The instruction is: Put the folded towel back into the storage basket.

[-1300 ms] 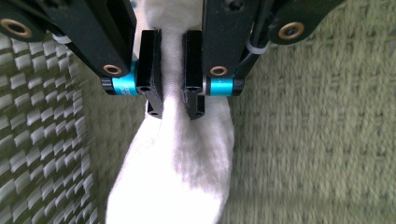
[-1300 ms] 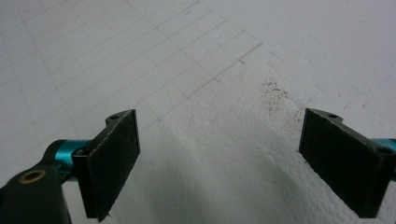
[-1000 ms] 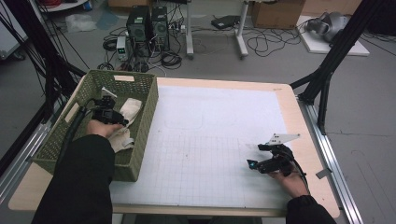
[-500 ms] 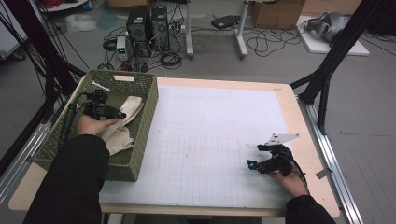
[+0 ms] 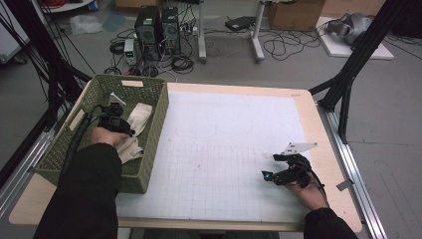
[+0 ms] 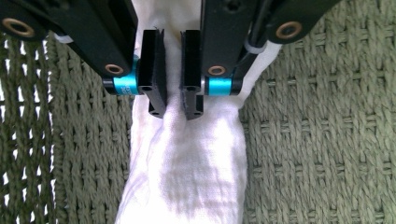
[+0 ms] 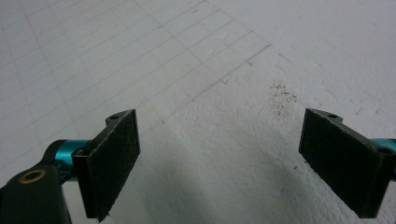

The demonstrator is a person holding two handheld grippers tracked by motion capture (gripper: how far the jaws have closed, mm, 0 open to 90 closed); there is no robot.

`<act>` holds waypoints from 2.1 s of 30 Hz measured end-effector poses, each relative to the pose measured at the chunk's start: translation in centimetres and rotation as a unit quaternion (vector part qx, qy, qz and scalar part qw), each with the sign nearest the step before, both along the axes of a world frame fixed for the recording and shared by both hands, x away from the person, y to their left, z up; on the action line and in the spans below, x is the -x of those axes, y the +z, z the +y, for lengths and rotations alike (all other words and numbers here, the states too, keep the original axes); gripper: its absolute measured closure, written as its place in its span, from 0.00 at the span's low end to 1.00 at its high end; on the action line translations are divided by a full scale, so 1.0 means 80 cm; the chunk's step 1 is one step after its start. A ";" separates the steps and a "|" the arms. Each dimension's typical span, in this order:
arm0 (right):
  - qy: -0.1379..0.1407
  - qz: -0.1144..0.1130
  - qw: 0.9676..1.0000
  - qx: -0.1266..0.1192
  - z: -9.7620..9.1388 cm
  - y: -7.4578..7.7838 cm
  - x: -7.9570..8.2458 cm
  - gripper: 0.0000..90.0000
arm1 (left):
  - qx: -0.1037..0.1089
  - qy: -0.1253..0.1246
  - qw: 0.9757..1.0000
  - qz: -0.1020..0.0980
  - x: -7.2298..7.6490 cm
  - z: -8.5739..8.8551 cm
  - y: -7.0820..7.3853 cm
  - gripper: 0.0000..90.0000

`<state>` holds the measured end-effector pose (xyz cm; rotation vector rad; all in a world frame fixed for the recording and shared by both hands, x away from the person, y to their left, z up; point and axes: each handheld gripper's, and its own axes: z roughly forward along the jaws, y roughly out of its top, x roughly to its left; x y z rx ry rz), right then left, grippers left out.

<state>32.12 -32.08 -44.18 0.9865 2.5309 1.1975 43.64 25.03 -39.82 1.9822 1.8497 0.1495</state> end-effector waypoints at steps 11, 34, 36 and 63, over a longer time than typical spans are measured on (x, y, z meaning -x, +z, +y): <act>0.005 -0.001 1.000 0.001 0.002 -0.001 0.000 0.13 | 0.039 0.012 0.994 -0.103 0.001 0.002 0.015 0.65; 0.006 -0.003 1.000 0.000 0.003 0.002 0.001 0.13 | -0.041 -0.107 0.993 -0.008 0.029 -0.005 0.017 0.97; 0.006 -0.002 1.000 0.000 0.003 0.001 0.001 0.13 | -0.036 -0.092 0.995 -0.022 0.026 -0.004 0.014 0.97; 0.014 0.002 1.000 0.003 0.007 0.001 0.000 0.13 | -0.049 -0.133 0.989 0.043 0.037 -0.034 -0.003 0.73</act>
